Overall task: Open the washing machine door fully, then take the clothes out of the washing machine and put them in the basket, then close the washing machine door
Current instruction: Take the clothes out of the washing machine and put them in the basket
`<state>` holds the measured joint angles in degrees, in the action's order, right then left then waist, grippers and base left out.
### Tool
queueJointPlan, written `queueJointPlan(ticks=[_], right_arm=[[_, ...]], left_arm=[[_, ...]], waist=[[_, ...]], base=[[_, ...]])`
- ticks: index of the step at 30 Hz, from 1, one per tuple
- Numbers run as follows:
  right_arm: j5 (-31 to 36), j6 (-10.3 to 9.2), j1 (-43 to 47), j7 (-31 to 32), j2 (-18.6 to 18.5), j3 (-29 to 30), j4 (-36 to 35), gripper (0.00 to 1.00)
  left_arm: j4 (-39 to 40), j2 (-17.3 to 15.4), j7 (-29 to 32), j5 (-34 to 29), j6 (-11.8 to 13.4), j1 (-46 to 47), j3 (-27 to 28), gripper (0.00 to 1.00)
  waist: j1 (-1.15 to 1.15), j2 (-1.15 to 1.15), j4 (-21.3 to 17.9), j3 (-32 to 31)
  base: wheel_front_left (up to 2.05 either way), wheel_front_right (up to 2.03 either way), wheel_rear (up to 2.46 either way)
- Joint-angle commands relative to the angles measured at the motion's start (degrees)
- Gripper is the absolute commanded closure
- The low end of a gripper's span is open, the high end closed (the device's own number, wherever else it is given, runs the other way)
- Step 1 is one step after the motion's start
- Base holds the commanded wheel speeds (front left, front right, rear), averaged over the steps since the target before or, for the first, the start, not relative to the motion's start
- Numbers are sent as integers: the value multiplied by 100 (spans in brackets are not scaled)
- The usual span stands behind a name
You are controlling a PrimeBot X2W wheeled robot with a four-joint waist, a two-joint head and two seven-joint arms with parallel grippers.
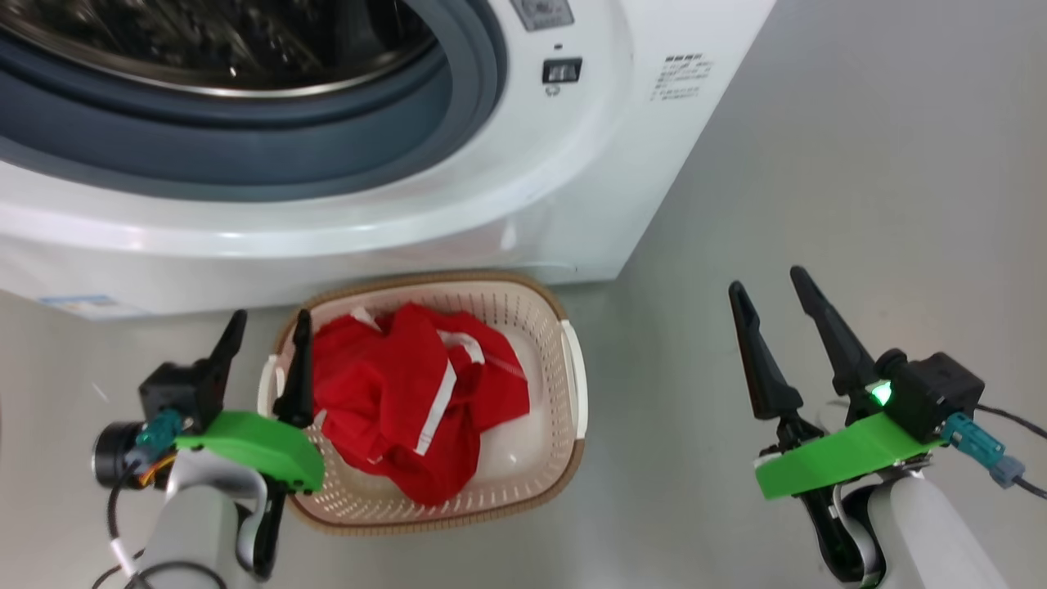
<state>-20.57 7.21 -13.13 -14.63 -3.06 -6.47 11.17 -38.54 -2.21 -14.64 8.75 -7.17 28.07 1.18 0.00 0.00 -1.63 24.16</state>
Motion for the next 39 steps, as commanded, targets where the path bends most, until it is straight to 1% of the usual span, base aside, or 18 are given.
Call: queueJointPlan(ticks=[1, 12, 32, 39], right_arm=[[61, 28, 128, -37, 18, -127, -103, 0], [13, 28, 547, -37, -63, -73, -88, 0], [-39, 28, 1132, -37, -175, 114, -189, 0], [-44, 28, 1190, -37, -171, 141, -216, 0]], left_arm=[[209, -142, -36, -6, -31, -191, 217, 0], [1189, -124, -36, -84, -32, -954, 593, 0], [2871, -84, -36, -257, -32, -2165, 772, 0], [3170, -78, -36, -226, -32, -2436, 813, 0]], waist=[[0, 0, 20, -305], [0, 0, 24, -941], [0, 0, 58, -1466], [0, 0, 30, -1491]], base=[[0, 0, 0], [0, 0, 0], [0, 0, 0], [0, 0, 0]])
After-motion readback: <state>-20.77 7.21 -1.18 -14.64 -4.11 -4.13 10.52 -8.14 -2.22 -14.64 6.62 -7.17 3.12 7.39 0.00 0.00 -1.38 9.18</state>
